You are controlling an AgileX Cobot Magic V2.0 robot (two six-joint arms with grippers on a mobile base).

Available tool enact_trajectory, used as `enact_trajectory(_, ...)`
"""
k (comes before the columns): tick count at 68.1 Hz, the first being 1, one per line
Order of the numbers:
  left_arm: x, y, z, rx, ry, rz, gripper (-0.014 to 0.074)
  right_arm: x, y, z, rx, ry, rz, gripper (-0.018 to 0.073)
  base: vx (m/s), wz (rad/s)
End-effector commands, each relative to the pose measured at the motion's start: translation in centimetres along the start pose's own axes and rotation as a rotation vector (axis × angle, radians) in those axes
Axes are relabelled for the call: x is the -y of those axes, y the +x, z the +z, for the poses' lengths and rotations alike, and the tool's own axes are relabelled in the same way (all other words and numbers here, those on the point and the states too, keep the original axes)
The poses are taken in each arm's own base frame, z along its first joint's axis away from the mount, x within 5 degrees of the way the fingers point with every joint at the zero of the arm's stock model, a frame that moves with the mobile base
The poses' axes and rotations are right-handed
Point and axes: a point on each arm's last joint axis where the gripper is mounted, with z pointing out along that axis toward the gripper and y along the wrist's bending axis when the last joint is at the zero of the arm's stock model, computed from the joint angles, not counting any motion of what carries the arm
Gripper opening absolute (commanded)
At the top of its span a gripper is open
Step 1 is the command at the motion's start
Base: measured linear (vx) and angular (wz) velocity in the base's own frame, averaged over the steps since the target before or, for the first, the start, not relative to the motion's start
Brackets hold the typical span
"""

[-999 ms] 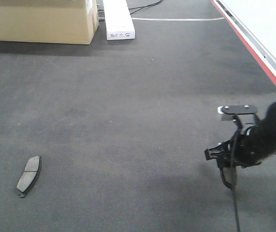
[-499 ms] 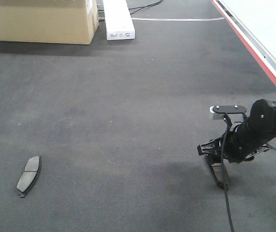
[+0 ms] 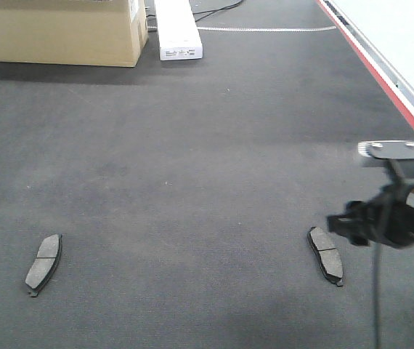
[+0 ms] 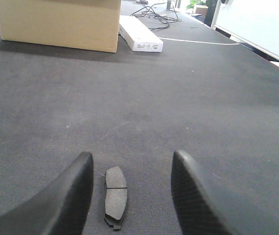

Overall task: Move and align brake pads A on conveyor
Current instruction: 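Open the right gripper to release the pad and raise it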

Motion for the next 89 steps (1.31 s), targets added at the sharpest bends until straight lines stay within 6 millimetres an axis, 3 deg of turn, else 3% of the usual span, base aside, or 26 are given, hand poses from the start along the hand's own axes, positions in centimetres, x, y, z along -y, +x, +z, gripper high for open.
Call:
enact_trajectory(1, 0.3, -1.4, -0.1, 0.089, 0.021, -0.004, 0.0351, -0.1, 0.1, -3.7, 0.188, -0.001, 0.001, 0.0435, 0.00, 0.00)
enact_trajectory(29, 0.3, -1.4, -0.1, 0.089, 0.021, -0.004, 0.0351, -0.5, 7.8, -13.1, 0.545, -0.027, -0.008, 0.0432, 0.00, 0.00)
enact_trajectory(39, 0.3, -1.4, -0.1, 0.089, 0.021, -0.004, 0.0351, -0.5, 11.0, -15.1, 0.682, -0.034, -0.020, 0.0432, 0.00, 0.00)
enact_trajectory(55, 0.3, -1.4, -0.1, 0.089, 0.021, -0.004, 0.0351, -0.2, 14.2, -15.2, 0.803, 0.020, -0.118, 0.0432, 0.00, 0.00)
enact_trajectory(89, 0.3, -1.4, -0.1, 0.089, 0.021, -0.004, 0.0351, -0.3, 14.3, -15.4, 0.825, 0.004, -0.113, 0.0432, 0.00, 0.00)
